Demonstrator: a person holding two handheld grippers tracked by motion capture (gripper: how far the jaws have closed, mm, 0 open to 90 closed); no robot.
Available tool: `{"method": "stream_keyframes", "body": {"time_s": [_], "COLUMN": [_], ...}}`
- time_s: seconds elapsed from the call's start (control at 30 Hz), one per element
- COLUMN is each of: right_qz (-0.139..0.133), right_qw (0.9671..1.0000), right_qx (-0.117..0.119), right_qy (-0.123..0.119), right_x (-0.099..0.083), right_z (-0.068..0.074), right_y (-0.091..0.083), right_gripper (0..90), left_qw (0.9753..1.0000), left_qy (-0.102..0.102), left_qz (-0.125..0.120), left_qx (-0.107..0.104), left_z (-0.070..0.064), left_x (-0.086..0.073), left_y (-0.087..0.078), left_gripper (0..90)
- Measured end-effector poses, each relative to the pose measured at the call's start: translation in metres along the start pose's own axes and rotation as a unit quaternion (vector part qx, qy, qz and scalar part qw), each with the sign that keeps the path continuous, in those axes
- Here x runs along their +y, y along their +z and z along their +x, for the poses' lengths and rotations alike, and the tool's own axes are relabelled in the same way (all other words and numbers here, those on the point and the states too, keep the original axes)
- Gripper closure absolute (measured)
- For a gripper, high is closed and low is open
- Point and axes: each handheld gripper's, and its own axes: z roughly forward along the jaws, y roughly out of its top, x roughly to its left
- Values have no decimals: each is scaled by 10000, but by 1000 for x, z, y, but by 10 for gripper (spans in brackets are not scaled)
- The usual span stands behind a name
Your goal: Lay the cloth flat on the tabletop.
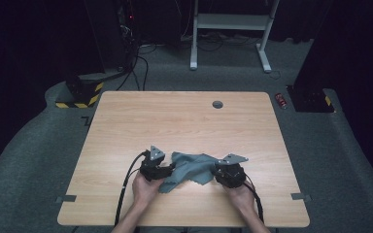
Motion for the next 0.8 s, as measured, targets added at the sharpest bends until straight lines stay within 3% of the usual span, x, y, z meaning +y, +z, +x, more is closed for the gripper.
{"method": "stream_keyframes", "body": {"time_s": [0.1,0.23,0.47,0.67,0.8], "right_qz": [-89,-169,-142,-116,-150], "right_qw": [9999,9998,9999,9998,9996], "right_qx": [11,19,2,-96,-105], "right_qy": [-85,-108,-85,164,208], "right_x": [0,-1,-11,-20,-19], "right_z": [3,4,3,-2,-4], "right_y": [-2,-10,-32,-53,-56], "right_gripper": [872,882,883,882,882], "left_qw": [9999,9994,9994,9994,9994], "left_qy": [49,256,241,229,219], "left_qz": [41,15,28,31,33], "left_qx": [104,250,255,275,284], "left_z": [1,-1,0,0,0], "left_x": [-2,-3,-3,-3,-3], "left_y": [7,8,8,8,8], "left_gripper": [420,413,388,378,374]}}
